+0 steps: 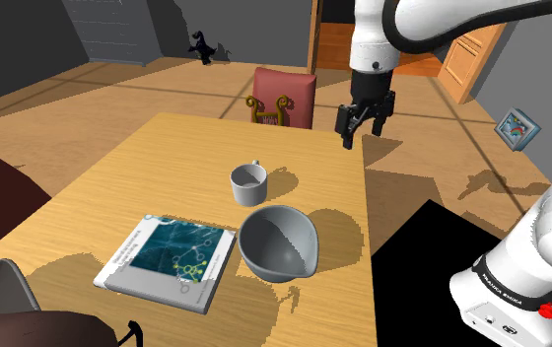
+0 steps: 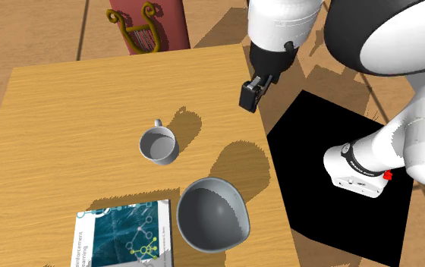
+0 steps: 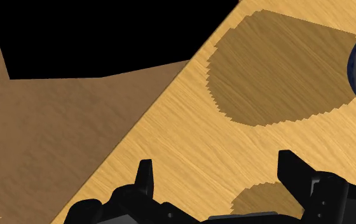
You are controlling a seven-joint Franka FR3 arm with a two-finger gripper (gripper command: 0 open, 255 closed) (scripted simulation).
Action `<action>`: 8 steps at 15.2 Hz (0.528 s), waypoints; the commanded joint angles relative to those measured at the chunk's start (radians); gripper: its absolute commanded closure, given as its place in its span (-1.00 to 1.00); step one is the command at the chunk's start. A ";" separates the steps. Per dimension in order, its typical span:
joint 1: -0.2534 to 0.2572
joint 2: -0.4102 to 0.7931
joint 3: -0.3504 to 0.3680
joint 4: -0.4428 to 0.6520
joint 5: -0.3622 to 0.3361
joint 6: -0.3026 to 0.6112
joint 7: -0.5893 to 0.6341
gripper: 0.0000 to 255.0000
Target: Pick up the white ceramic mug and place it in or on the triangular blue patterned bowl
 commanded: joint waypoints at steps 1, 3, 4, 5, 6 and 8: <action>0.005 0.066 0.027 0.033 0.001 0.035 0.037 -1.00; 0.010 0.136 0.054 0.075 -0.003 0.064 0.078 -1.00; 0.012 0.172 0.067 0.097 -0.007 0.077 0.098 -1.00; 0.016 0.208 0.079 0.121 -0.013 0.089 0.119 -1.00; 0.019 0.245 0.091 0.146 -0.019 0.100 0.140 -1.00; 0.026 0.320 0.112 0.200 -0.037 0.120 0.182 -1.00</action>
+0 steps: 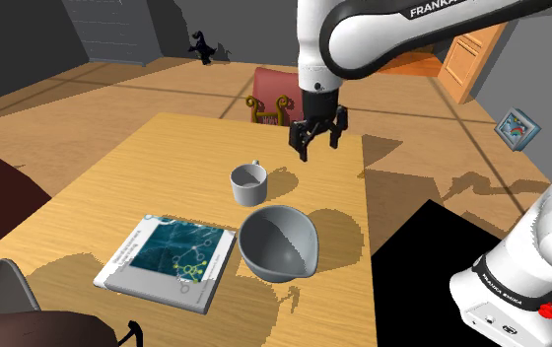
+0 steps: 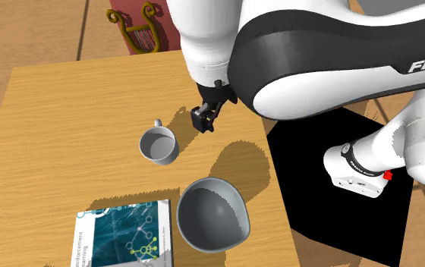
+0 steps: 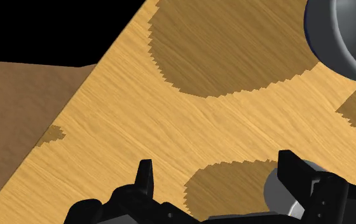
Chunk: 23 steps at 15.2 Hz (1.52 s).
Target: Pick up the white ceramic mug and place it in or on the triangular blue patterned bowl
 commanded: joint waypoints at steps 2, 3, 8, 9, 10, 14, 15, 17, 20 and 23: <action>0.016 0.113 0.032 0.084 -0.028 0.025 0.069 -1.00; 0.022 0.152 0.039 0.116 -0.041 0.030 0.091 -1.00; 0.067 0.353 0.061 0.298 -0.112 0.037 0.192 -1.00; 0.079 0.394 0.062 0.339 -0.127 0.034 0.210 -1.00; 0.092 0.435 0.063 0.383 -0.142 0.029 0.228 -1.00; 0.152 0.607 0.055 0.579 -0.196 -0.005 0.287 -1.00; 0.169 0.652 0.052 0.635 -0.209 -0.018 0.299 -1.00; 0.206 0.746 0.043 0.759 -0.231 -0.050 0.318 -1.00; 0.210 0.760 0.040 0.753 -0.235 -0.029 0.322 -1.00; 0.208 0.766 0.038 0.721 -0.238 0.008 0.325 -1.00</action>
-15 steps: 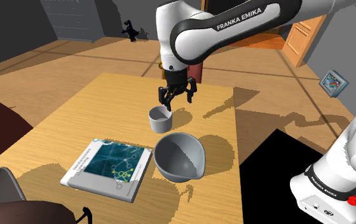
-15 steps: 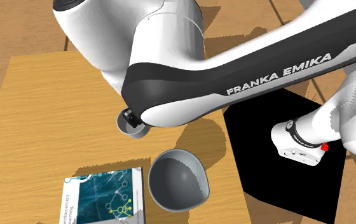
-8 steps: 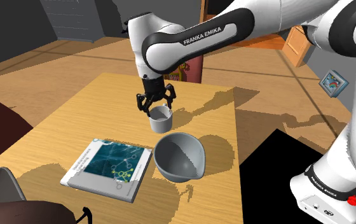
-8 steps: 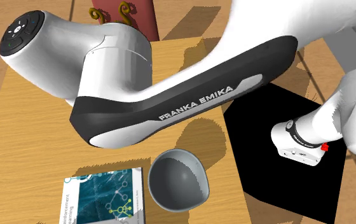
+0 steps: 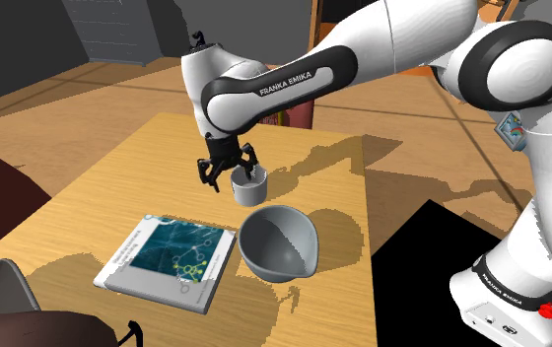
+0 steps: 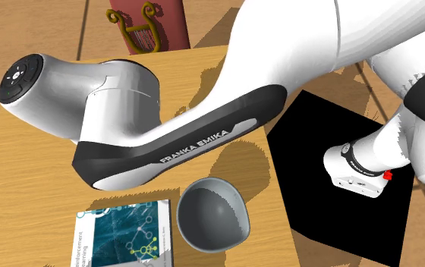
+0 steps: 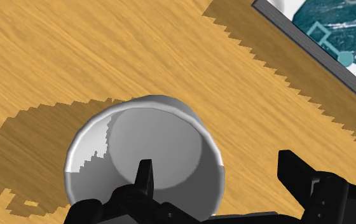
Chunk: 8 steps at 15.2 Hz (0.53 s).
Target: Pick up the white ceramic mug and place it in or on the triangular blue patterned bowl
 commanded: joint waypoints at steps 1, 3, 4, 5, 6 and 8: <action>-0.001 0.006 -0.002 -0.018 -0.003 0.024 0.002 -1.00; -0.001 0.010 -0.003 -0.033 -0.005 0.043 0.003 -1.00; -0.001 0.010 -0.003 -0.033 -0.005 0.043 0.003 -1.00; -0.001 0.010 -0.003 -0.033 -0.005 0.043 0.003 -1.00; -0.001 0.010 -0.003 -0.033 -0.005 0.043 0.003 -1.00; -0.001 0.010 -0.003 -0.033 -0.005 0.043 0.003 -1.00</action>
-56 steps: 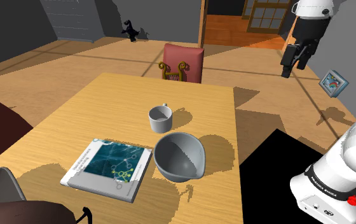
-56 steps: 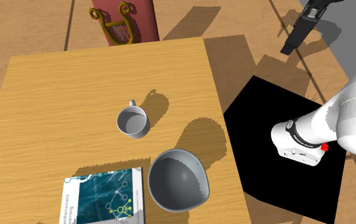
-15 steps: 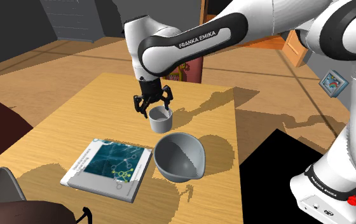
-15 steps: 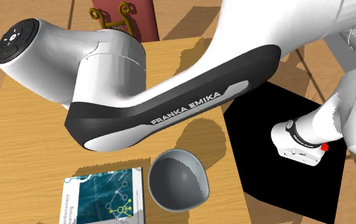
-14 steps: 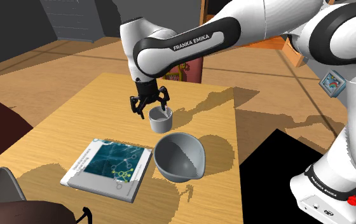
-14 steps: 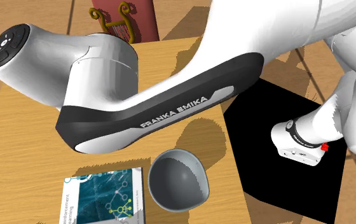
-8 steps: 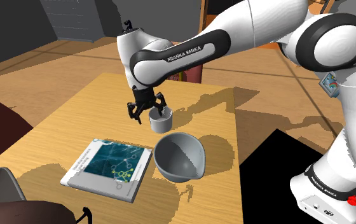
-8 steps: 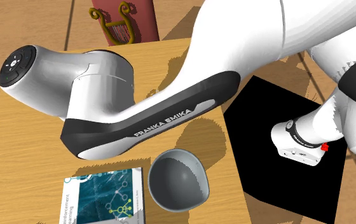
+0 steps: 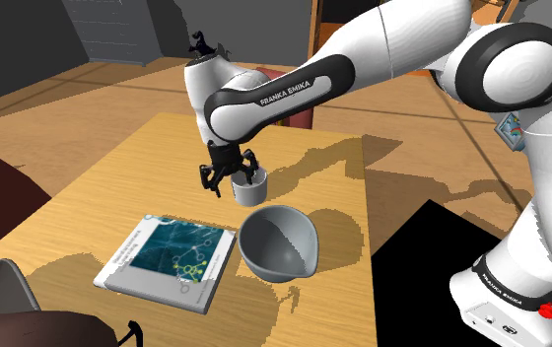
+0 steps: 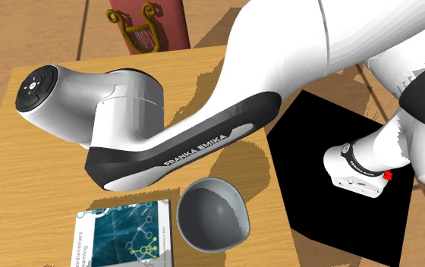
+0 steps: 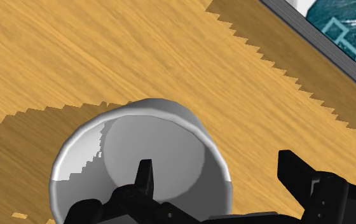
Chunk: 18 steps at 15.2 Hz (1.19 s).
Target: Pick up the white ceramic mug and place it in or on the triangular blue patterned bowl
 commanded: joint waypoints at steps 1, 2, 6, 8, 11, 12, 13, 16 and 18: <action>0.000 0.000 0.000 0.000 0.000 0.000 0.000 -1.00; 0.000 0.000 0.000 0.000 0.000 0.000 0.000 -1.00; 0.000 0.000 0.000 0.000 0.000 0.000 0.000 1.00; 0.000 0.000 0.000 0.000 0.000 0.000 0.000 1.00; 0.000 0.000 0.000 0.000 0.000 0.000 0.000 1.00; 0.000 0.000 0.000 0.000 0.000 0.000 0.000 1.00; 0.000 -0.005 0.001 0.006 0.002 -0.010 -0.001 1.00; 0.000 -0.018 0.004 0.026 0.006 -0.043 -0.003 1.00; 0.000 -0.026 0.006 0.041 0.009 -0.065 -0.005 1.00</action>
